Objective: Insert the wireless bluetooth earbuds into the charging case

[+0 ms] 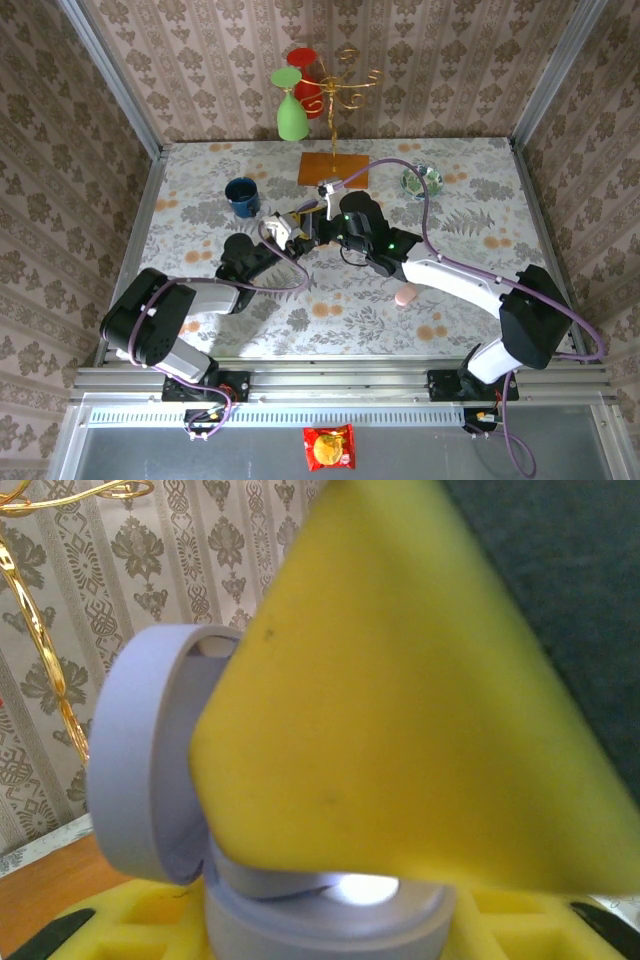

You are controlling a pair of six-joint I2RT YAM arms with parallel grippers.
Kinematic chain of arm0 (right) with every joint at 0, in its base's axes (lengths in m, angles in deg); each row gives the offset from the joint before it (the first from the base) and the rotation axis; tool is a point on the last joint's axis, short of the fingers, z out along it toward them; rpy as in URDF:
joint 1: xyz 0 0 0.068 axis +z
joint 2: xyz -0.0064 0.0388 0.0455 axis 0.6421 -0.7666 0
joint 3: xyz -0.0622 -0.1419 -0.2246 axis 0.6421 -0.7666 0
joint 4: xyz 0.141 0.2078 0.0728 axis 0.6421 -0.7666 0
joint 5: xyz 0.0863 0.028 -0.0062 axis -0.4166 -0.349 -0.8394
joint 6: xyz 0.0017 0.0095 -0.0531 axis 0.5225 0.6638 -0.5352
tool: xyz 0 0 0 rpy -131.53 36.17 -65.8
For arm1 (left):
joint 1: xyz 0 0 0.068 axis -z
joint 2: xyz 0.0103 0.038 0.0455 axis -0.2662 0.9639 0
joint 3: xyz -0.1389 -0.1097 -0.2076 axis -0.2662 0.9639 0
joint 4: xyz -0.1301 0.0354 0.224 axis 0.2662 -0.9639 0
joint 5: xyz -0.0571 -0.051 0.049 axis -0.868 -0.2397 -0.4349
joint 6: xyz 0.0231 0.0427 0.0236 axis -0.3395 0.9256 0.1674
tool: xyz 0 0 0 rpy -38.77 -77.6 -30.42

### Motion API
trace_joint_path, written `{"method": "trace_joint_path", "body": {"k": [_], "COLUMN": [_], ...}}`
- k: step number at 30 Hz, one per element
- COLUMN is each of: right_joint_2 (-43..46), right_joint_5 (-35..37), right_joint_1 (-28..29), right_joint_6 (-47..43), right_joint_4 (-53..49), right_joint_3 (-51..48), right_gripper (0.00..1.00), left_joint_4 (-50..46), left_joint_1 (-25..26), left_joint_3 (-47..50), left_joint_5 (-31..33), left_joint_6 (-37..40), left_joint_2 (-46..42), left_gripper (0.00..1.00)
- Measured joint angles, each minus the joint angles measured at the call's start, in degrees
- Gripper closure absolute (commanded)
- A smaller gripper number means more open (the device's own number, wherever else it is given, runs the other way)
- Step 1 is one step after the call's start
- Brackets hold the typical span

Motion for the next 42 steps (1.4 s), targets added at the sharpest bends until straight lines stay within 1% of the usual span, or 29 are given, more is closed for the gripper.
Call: {"method": "trace_joint_path", "body": {"k": [1, 4, 10, 12, 16, 21, 25, 30, 36, 42], "right_joint_2": [0.0, -0.2, 0.0, 0.4, 2.9, 7.1, 8.3, 5.0, -0.3, -2.4], "right_joint_5": [0.0, 0.3, 1.5, 1.6, 1.6, 1.6, 1.8, 1.9, 1.9, 1.9], "right_joint_1": [0.0, 0.0, 0.4, 0.4, 0.4, 0.4, 0.4, 0.3, 0.0, -0.3], "right_joint_6": [0.1, 0.7, 1.0, 0.9, 0.2, -0.6, -1.2, -2.4, -3.8, -5.7], "right_joint_4": [0.1, 0.2, 0.4, 0.3, 0.0, -0.1, -2.1, -7.1, -12.0, -14.8], "right_joint_3": [0.0, 0.0, -0.7, -0.7, -1.4, -2.7, -1.5, 4.9, 11.3, 12.8], "right_gripper": [0.78, 0.76, 0.64, 0.63, 0.62, 0.62, 0.63, 0.64, 0.63, 0.62], "left_joint_4": [0.0, -0.1, -0.2, 0.0, 0.0, 0.0, 0.0, 0.0, 0.0, -0.5], "left_joint_1": [0.0, 0.0, 0.0, -0.1, -0.8, -3.9, -5.0, -5.0, -4.9, -4.9], "left_joint_3": [0.0, 0.0, 0.0, 0.0, 0.0, 0.1, 1.5, 3.1, 3.2, 4.1], "left_joint_5": [0.0, 0.2, 0.3, 0.4, 0.0, -2.3, -4.1, -7.0, -8.2, -8.3], "left_joint_6": [-0.2, -0.7, -1.5, -1.5, -1.5, -1.4, 0.6, 3.1, 3.7, 3.7], "left_joint_2": [0.0, 0.0, 0.0, 0.0, 0.0, -0.1, -1.2, -3.2, -4.5, -5.5], "left_gripper": [0.58, 0.58, 0.58, 0.58, 0.58, 0.58, 0.58, 0.58, 0.58, 0.58]}}
